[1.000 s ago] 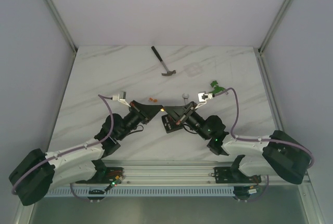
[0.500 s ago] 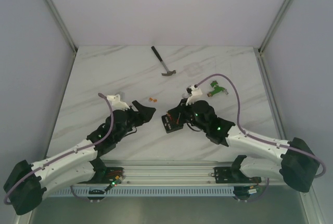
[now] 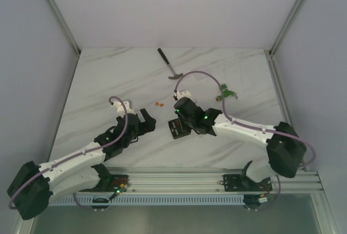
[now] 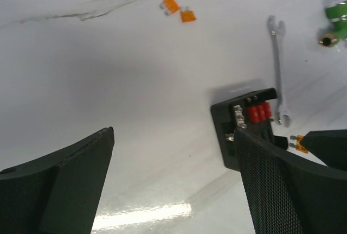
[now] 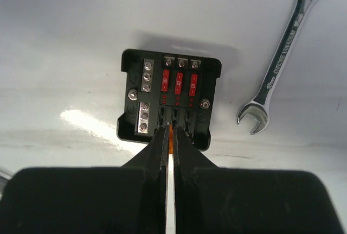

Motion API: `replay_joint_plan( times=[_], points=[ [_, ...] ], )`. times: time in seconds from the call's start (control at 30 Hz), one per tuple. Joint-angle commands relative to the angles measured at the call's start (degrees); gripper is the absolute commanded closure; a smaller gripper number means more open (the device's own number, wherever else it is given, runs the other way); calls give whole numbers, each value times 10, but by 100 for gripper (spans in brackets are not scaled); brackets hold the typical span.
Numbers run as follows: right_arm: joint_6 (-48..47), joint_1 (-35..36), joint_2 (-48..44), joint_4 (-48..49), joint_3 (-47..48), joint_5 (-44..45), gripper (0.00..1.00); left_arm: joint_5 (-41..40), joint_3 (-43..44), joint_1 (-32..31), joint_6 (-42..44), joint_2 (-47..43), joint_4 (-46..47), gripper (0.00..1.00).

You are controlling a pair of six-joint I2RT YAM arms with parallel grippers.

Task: Snap on the fuse box
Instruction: Install the fuse at the fuse box base.

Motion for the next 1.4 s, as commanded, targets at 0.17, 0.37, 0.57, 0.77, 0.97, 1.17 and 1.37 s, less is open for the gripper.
replay_joint_plan(
  times=[0.17,0.37,0.57,0.77,0.97,1.17,1.37],
  points=[
    [-39,28,94,-79,72,39,100,2,16,48,-13,46,-45,0],
    [-42,38,136,-96,101,41,100,25,15,71,-20,68,-47,0],
    [-42,43,162,-95,116,43,100,35,13,83,-21,68,-47,0],
    [-42,46,177,-100,126,51,100,42,13,88,-22,71,-47,0],
    [-31,47,179,-103,122,64,100,48,15,90,-25,77,-47,0],
    [-24,48,176,-101,123,75,100,55,17,91,-28,83,-47,0],
    [-24,48,176,-100,126,74,100,58,17,90,-29,82,-46,0]
  ],
)
